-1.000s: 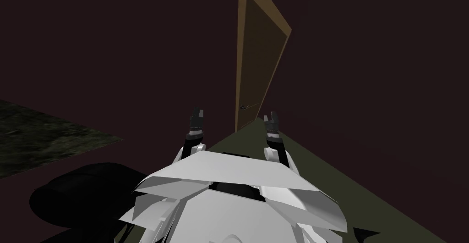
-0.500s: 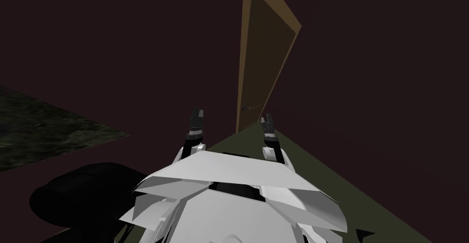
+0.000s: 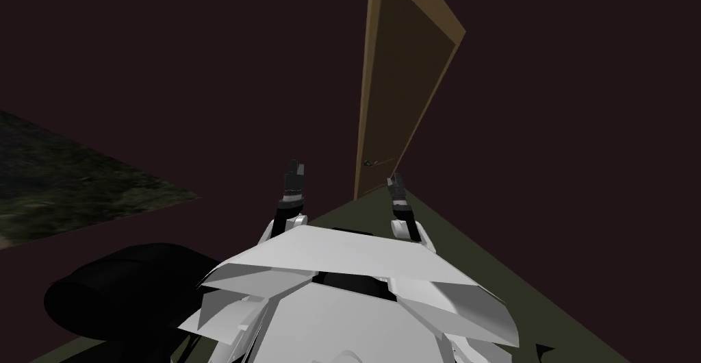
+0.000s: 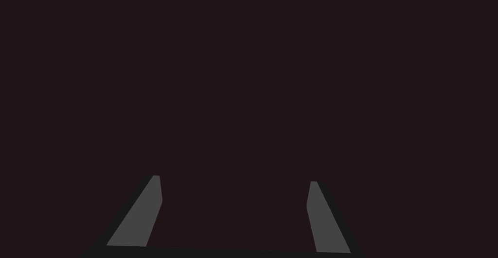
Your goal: Pull the door open
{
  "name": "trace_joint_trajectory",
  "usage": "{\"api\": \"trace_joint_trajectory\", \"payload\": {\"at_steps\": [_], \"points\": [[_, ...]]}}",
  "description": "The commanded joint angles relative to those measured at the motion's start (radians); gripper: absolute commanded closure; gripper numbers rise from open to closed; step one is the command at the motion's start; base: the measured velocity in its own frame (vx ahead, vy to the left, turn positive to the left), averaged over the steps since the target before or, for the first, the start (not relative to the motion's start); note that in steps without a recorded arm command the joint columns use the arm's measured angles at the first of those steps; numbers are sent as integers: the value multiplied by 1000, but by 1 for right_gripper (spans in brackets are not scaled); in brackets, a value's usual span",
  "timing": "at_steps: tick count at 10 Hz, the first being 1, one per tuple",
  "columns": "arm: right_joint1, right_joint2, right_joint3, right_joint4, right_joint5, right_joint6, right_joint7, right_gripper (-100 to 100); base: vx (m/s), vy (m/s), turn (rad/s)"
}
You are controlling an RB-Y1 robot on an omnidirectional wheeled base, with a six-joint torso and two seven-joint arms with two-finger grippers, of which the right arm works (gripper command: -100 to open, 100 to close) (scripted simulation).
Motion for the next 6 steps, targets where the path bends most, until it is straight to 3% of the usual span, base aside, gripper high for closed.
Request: {"api": "trace_joint_trajectory", "payload": {"at_steps": [1,5,6], "points": [[-24,-18,4,50,-4,-12,-13,-100,62,-54,189],[-57,-39,12,151,-9,-33,-27,-100,43,-48,109],[-57,-39,12,156,-9,-33,-27,-100,38,-36,67]]}}
